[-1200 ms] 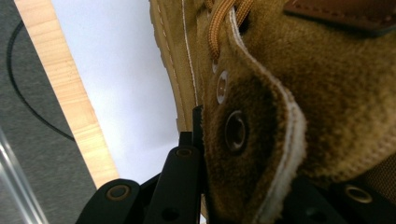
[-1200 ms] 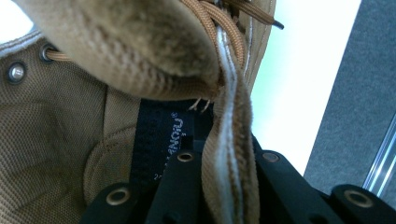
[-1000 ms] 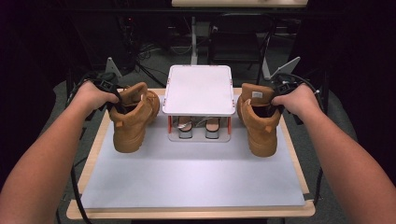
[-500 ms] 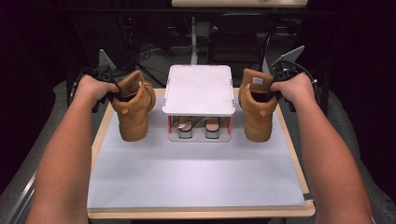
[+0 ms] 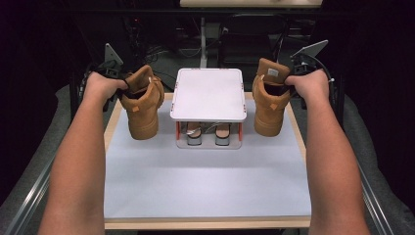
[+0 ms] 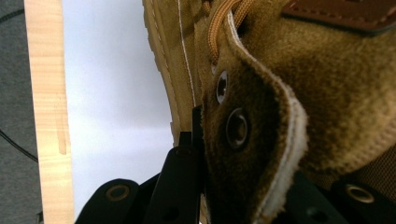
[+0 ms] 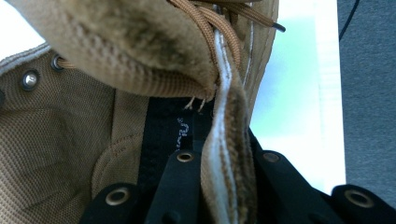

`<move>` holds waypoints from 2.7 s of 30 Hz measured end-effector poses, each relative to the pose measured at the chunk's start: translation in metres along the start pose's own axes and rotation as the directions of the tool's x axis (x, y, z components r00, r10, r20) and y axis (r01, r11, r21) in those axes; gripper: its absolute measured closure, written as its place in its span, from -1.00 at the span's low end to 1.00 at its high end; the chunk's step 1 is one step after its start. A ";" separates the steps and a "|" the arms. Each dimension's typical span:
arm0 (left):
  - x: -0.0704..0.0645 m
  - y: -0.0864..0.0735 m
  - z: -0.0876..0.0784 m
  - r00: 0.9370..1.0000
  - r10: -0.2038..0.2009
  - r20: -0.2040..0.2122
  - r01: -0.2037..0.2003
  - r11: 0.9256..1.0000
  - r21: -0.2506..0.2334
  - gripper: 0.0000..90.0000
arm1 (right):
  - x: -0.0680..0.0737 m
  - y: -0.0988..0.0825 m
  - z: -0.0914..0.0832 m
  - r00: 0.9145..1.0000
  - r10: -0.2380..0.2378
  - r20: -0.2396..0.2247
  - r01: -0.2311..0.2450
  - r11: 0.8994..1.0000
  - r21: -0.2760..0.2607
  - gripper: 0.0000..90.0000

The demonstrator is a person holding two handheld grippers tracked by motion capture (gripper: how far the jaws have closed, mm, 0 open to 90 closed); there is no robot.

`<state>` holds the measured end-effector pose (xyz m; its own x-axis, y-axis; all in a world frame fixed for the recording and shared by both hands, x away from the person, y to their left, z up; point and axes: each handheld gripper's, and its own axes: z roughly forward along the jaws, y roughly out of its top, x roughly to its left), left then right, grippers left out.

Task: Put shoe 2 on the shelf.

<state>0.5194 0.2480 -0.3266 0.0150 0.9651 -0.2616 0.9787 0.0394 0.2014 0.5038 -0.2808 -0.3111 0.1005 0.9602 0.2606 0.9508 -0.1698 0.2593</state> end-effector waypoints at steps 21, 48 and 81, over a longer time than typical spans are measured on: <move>-0.016 0.008 -0.029 1.000 0.024 -0.005 -0.024 0.999 -0.046 0.89 | 0.021 0.011 -0.027 1.000 0.008 -0.020 -0.008 1.000 -0.028 0.89; -0.069 0.017 -0.039 0.996 0.057 0.075 -0.050 0.995 -0.083 0.88 | 0.075 0.012 -0.030 0.996 -0.074 -0.047 0.072 0.996 -0.049 0.89; -0.143 0.033 -0.004 0.993 0.066 0.100 -0.054 0.992 -0.110 0.86 | 0.132 0.015 0.003 0.989 -0.126 -0.081 0.122 0.991 -0.048 0.87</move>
<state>0.5486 0.1128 -0.2787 0.0995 0.9347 -0.3413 0.9480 0.0151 0.3179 0.5321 -0.1556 -0.2751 -0.0436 0.9529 0.3000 0.9409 -0.0618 0.3330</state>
